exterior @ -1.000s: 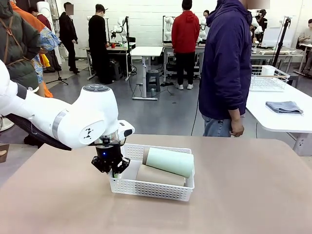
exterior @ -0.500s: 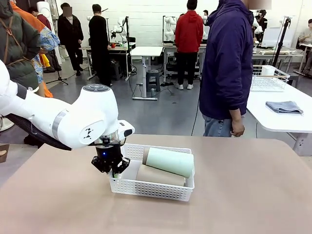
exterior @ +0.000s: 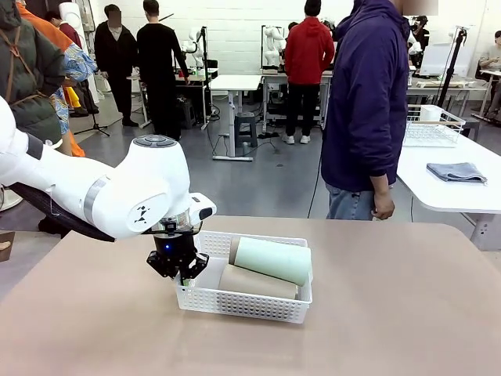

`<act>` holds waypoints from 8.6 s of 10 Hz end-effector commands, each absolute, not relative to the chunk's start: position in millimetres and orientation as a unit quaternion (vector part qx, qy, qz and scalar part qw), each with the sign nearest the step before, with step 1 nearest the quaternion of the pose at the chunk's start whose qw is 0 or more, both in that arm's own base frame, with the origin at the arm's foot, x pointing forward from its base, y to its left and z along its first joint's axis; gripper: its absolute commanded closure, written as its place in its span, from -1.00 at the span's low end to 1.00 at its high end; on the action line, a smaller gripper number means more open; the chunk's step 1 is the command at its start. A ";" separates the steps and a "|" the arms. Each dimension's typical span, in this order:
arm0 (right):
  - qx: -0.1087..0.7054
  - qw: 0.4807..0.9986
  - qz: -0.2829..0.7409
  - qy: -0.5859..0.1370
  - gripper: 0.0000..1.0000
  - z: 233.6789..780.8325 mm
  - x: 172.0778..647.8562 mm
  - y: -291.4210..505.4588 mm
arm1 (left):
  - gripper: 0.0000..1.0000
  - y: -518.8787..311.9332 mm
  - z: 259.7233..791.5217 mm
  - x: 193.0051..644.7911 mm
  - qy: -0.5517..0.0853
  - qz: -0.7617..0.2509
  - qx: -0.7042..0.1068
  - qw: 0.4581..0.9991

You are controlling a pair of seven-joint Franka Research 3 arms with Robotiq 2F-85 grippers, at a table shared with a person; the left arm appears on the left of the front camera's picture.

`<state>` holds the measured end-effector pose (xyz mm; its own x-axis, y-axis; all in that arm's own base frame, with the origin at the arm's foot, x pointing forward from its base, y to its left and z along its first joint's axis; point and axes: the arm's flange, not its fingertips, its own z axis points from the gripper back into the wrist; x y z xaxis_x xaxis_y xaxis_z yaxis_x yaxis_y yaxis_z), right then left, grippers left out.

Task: Clean and organize the cups into the basket.
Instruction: Pick up the Reusable plastic cup from the right side of the table and stack it inside the Organizing basket in the center of the table, then move the Organizing basket back to the left side of the table.

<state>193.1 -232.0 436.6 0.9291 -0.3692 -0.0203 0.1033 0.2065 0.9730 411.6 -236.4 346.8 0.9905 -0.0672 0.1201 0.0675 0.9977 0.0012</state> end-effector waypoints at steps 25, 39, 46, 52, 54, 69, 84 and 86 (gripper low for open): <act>0.623 0.757 -0.175 -0.091 -1.00 401.4 222.9 -238.1 | 0.90 40.5 354.1 387.8 -0.060 -0.018 0.078 0.995; 0.623 0.757 -0.175 -0.091 -1.00 401.4 222.9 -238.1 | -1.00 90.0 335.8 401.5 -0.072 -0.007 0.064 0.995; 0.623 0.757 -0.175 -0.091 -1.00 401.4 222.9 -238.1 | -1.00 38.2 417.0 281.0 -0.202 0.062 0.056 0.976; 0.623 0.757 -0.175 -0.091 -1.00 401.4 222.9 -238.1 | -1.00 0.0 377.1 175.1 -0.155 0.024 0.141 0.978; 0.623 0.757 -0.175 -0.091 -1.00 401.4 222.9 -238.1 | -1.00 7.2 537.4 304.4 -0.142 0.031 0.121 0.982; 0.623 0.757 -0.175 -0.091 -1.00 401.4 222.9 -238.1 | -1.00 351.1 517.3 299.6 -0.105 0.054 -0.572 0.812; 0.623 0.757 -0.175 -0.091 -1.00 401.4 222.9 -238.1 | -1.00 372.9 497.8 301.8 -0.097 0.086 -0.588 0.799; 0.623 0.757 -0.175 -0.091 -1.00 401.4 222.9 -238.1 | -1.00 372.9 497.8 301.8 -0.097 0.086 -0.588 0.799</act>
<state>225.6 -241.1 401.2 0.9235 -0.3785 -0.0625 0.1313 0.1588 0.9785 303.3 372.5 497.7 0.9673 0.2472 0.0560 -0.0191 0.2915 -0.9564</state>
